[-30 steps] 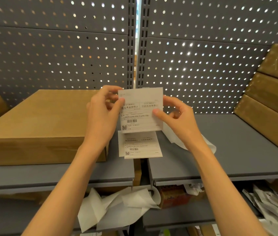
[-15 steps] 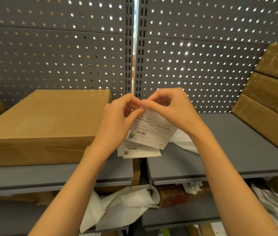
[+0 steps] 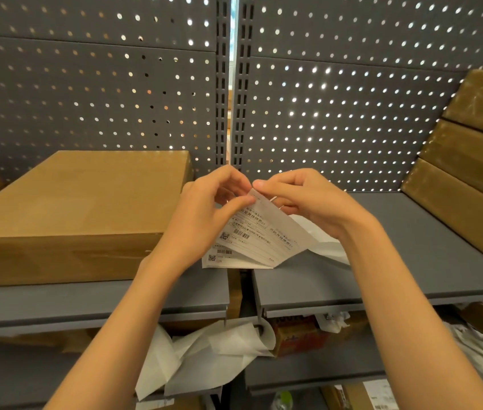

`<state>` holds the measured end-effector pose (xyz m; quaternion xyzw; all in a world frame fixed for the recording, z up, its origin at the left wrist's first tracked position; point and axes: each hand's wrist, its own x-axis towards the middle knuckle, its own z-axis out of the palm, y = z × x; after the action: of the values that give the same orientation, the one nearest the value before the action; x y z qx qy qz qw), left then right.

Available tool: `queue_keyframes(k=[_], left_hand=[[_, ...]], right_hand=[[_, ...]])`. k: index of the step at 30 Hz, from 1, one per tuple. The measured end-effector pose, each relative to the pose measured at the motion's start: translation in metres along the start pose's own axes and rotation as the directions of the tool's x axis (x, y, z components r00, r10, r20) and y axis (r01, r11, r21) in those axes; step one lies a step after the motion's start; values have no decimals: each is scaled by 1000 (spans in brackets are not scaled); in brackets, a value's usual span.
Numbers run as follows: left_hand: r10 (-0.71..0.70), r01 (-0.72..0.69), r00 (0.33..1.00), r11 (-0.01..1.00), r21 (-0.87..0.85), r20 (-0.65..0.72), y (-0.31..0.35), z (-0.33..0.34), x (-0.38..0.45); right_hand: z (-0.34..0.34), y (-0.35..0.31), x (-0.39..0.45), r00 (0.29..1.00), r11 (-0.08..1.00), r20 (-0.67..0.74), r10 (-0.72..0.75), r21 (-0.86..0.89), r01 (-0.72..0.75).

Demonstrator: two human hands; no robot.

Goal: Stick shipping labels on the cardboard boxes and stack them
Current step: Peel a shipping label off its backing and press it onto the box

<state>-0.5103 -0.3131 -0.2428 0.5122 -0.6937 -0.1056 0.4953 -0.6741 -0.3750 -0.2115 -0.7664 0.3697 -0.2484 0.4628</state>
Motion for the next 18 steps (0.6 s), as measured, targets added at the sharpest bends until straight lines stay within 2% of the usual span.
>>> queue_keyframes(k=[6, 18], left_hand=[[7, -7, 1000, 1000, 12, 1, -2, 1, 0], [13, -13, 1000, 1000, -8, 15, 0, 0, 2]], right_hand=[[1, 1, 0, 998, 996, 50, 25, 79, -29], [0, -1, -1, 995, 994, 95, 22, 102, -32]])
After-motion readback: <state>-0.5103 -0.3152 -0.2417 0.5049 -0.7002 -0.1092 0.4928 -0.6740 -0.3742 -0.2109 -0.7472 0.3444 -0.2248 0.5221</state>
